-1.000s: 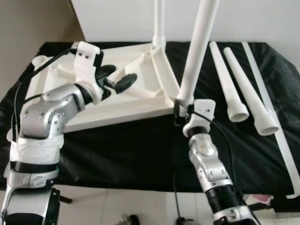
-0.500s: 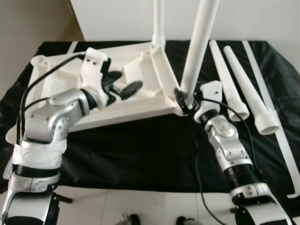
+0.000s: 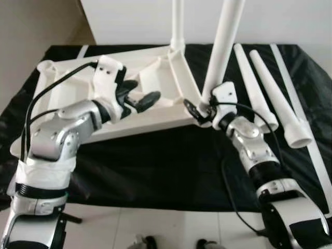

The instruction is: Building children table

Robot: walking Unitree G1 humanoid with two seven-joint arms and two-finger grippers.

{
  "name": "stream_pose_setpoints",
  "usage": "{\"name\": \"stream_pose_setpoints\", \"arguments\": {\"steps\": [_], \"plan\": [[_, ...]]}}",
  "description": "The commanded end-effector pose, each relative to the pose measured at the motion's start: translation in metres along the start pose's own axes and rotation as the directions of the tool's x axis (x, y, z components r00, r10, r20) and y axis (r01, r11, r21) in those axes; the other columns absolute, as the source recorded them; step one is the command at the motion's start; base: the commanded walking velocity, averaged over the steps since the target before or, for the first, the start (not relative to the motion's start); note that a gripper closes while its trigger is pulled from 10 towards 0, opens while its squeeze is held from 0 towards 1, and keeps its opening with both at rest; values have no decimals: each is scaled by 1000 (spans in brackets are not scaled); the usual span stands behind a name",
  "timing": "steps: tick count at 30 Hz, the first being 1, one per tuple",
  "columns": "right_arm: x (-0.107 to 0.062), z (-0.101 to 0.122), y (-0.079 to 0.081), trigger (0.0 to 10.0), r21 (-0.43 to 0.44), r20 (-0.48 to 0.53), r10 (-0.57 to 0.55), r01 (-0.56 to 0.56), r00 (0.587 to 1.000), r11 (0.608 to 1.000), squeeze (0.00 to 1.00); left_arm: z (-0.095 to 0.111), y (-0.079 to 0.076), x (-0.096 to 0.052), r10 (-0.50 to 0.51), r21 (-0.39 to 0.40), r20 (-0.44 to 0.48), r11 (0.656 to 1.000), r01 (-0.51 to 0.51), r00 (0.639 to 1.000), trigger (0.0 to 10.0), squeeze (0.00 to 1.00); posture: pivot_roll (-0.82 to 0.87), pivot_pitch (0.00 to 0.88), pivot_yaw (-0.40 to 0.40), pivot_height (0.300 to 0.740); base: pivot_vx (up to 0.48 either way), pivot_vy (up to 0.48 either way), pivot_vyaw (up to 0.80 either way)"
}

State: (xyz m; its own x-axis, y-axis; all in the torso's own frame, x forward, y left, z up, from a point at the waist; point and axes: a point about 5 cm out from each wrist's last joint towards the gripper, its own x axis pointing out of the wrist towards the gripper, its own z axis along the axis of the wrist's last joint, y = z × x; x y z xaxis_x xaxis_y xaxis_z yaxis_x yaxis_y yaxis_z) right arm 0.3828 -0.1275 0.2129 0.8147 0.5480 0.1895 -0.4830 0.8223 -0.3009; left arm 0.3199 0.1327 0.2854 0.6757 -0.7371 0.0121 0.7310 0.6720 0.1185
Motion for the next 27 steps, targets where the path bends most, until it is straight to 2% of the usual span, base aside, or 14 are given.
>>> {"name": "stream_pose_setpoints", "arguments": {"steps": [1,2,4,5,16,17,20,21,27], "plan": [[-3,-6,1,6706,11,-15,7,-6,1000,1000,0,-2,-5,-3,-91,23,-28,996,92,995,8941,0,-55,185,83,740,0,0,0],[-4,-10,1,1686,22,-24,1,0,1000,1000,0,-3,-4,-2,-88,24,-33,996,89,996,10000,0,-55,185,83,740,0,0,0],[-4,-10,1,1686,22,-24,1,0,1000,1000,0,-3,-4,-2,-88,24,-33,996,89,996,10000,0,-55,185,83,740,0,0,0],[-4,-10,0,0,25,-22,-4,5,1000,1000,0,-3,-4,-2,-94,21,-36,995,95,995,10000,0,-56,185,83,740,0,0,0],[-12,-22,-1,0,84,-36,-66,69,997,994,0,-2,-3,-1,-84,36,-42,996,86,996,10000,0,-62,186,86,740,0,0,0],[-13,-23,-1,8510,97,-36,-76,79,996,992,0,-2,-2,-1,-83,37,-42,996,85,996,10000,0,-61,186,87,740,0,0,0],[-14,-25,2,8510,99,-41,-88,92,995,991,0,-2,-2,-2,-82,43,-42,996,83,996,10000,0,-61,186,86,740,0,0,0],[-14,-26,2,10000,114,-52,-119,124,992,986,0,0,-3,-3,-91,33,-20,995,92,996,0,0,-61,187,86,740,0,0,0],[-17,-31,-1,10000,156,-115,-276,292,954,943,0,2,-5,-6,-110,33,-1,993,110,994,0,0,-62,188,83,740,0,0,0]]}}
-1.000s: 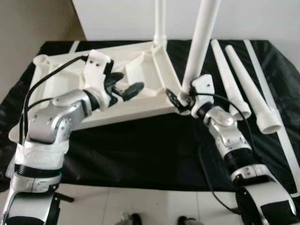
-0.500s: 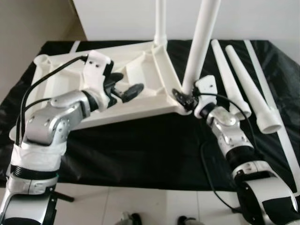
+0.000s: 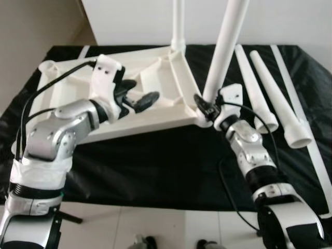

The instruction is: Building children table

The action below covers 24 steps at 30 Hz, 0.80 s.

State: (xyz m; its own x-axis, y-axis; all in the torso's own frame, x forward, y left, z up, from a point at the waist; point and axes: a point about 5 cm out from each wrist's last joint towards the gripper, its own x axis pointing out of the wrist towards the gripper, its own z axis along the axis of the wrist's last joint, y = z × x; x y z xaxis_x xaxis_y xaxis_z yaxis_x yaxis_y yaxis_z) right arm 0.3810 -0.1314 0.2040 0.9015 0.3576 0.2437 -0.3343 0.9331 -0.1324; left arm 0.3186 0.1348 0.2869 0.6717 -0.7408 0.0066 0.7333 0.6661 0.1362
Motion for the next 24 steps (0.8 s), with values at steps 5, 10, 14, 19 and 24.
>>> {"name": "stream_pose_setpoints", "arguments": {"steps": [5,10,14,19,24], "plan": [[-12,-22,-4,10000,40,-119,-159,165,980,986,0,-2,-3,-2,-86,15,-12,996,86,996,0,0,-64,188,79,740,0,0,0],[-23,-13,15,10000,5,-102,-392,395,914,919,0,-2,-4,-2,-88,22,-17,996,89,996,10000,0,-61,182,64,740,0,0,0],[-29,-12,22,10000,26,-108,-472,477,875,878,0,-2,-4,-3,-87,22,-18,996,87,996,10000,0,-59,179,56,740,0,0,0],[-38,-14,56,10000,87,-148,-541,556,828,827,0,-2,-3,-4,-68,26,-19,997,69,997,10000,0,-50,173,47,740,0,0,0],[-37,-10,62,10000,118,-143,-503,520,852,846,0,-2,-3,-4,-67,25,-17,997,68,998,10000,0,-52,171,45,740,0,0,0]]}}
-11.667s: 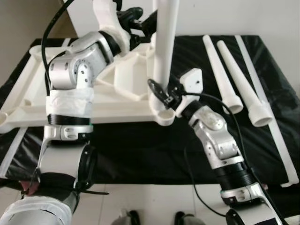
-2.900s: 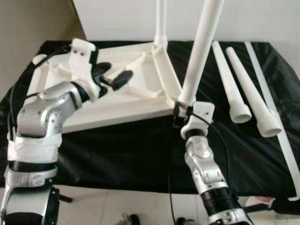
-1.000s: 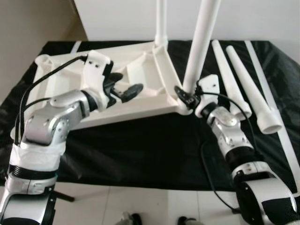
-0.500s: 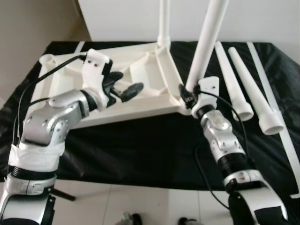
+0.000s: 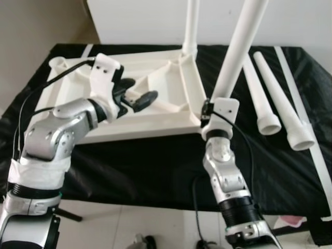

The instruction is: Building children table

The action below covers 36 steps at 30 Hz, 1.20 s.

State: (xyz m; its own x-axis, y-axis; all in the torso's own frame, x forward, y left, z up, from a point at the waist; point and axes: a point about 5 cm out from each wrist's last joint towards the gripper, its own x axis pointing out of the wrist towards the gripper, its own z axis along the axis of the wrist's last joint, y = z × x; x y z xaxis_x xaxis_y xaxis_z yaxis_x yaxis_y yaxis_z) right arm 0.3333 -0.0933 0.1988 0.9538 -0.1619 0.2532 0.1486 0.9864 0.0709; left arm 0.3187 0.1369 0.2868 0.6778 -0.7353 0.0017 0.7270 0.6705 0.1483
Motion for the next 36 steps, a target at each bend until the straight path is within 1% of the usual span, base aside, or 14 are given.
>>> {"name": "stream_pose_setpoints", "arguments": {"steps": [1,2,12,13,14,17,18,19,20,21,22,23,31,36], "plan": [[-11,-18,3,10000,48,-110,-16,21,994,999,0,-2,-4,-3,-75,15,-11,997,75,997,10000,0,-53,169,45,740,0,0,0],[-11,-16,1,10000,42,-95,-8,13,995,999,1000,-2,-4,-3,-74,16,-13,997,74,997,10000,0,-52,167,46,740,0,0,0],[-8,-7,-11,10000,-3,-9,120,-120,993,993,984,-3,-5,-5,-72,10,-9,997,73,997,10000,0,-48,152,46,740,0,0,0],[-7,-6,-13,10000,-12,-3,146,-146,989,989,0,-3,-6,-5,-79,8,-3,997,79,997,4627,0,-48,152,46,740,0,0,0],[-5,-5,-16,10000,17,-8,193,-192,981,981,0,-3,-8,-6,-87,4,7,996,87,996,0,0,-50,150,44,740,0,0,0],[0,-3,-20,10000,9,-8,289,-289,957,957,0,-4,-10,-6,-93,10,14,996,93,996,0,0,-52,150,41,740,0,0,0],[2,-1,-22,10000,-38,-4,332,-332,943,943,0,-5,-10,-5,-83,15,8,996,83,996,1294,0,-52,152,41,740,0,0,0],[2,-1,-22,10000,-38,-4,332,-332,943,943,0,-5,-10,-5,-83,15,8,996,83,996,1294,0,-52,152,41,740,0,0,0],[6,-1,-21,10000,-42,-23,402,-403,915,914,0,-6,-10,-3,-75,54,-8,996,75,997,10000,0,-52,152,40,740,0,0,0],[7,0,-21,10000,-74,-21,432,-432,902,899,0,-7,-9,-3,-70,54,-8,996,70,998,10000,220,-51,155,41,740,0,0,0],[7,0,-21,10000,-74,-21,432,-432,902,899,0,-7,-9,-3,-70,54,-8,996,70,998,10000,220,-51,155,41,740,0,0,0],[9,1,-20,10000,-108,-21,491,-490,871,865,0,-7,-8,-3,-70,28,1,997,69,998,10000,1000,-54,157,44,740,0,0,0],[17,0,-21,10000,-185,-67,629,-629,774,755,0,-5,-10,-3,-106,23,13,994,106,994,10000,1000,-60,166,50,740,0,0,0],[20,0,-24,10000,-179,-80,642,-644,763,743,0,-8,-9,-2,-90,71,-19,993,91,996,10000,1000,-60,170,52,740,0,0,0]]}}
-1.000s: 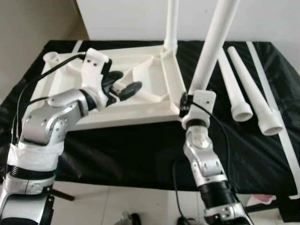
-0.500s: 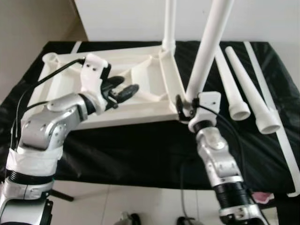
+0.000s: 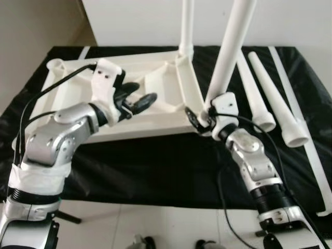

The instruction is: Building children table

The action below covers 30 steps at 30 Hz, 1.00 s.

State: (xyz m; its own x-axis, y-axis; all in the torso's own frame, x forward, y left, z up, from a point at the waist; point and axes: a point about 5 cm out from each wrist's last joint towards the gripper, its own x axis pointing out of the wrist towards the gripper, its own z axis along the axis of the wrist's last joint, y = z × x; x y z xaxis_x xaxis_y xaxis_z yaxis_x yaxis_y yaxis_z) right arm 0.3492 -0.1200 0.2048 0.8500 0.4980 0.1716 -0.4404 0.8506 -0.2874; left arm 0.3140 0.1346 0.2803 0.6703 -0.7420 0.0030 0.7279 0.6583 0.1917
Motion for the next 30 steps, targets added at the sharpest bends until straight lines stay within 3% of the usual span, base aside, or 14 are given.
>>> {"name": "stream_pose_setpoints", "arguments": {"steps": [1,2,3,20,21,22,30], "plan": [[0,-3,-1,10000,8,-8,16,-15,1000,1000,0,-2,-4,0,-79,40,-21,996,80,997,10000,1000,-60,170,52,740,0,0,0],[-1,-3,-3,10000,1,-10,17,-17,1000,1000,0,-2,-5,-1,-91,37,-20,995,92,996,10000,0,-59,171,52,740,0,0,0],[-1,-3,-4,10000,3,-9,18,-18,1000,1000,0,-1,-6,-2,-95,34,-6,995,95,995,0,0,-61,173,54,740,0,0,0],[-1,-8,-11,10000,12,-7,26,-26,1000,1000,0,0,-2,-2,-93,28,-3,995,93,996,0,0,-56,169,64,740,0,0,0],[0,-8,-11,10000,13,-5,27,-27,1000,1000,0,-1,0,-1,-77,28,-14,997,77,997,1686,0,-56,172,64,740,0,0,0],[0,-8,-11,10000,15,-2,28,-28,1000,999,0,-2,3,0,-55,-1,-15,998,55,998,10000,1000,-55,172,66,740,0,0,0],[-1,-11,-10,10000,23,0,37,-37,999,999,0,-4,7,-1,-36,-28,-19,999,35,999,10000,1000,-54,170,64,740,0,0,0]]}}
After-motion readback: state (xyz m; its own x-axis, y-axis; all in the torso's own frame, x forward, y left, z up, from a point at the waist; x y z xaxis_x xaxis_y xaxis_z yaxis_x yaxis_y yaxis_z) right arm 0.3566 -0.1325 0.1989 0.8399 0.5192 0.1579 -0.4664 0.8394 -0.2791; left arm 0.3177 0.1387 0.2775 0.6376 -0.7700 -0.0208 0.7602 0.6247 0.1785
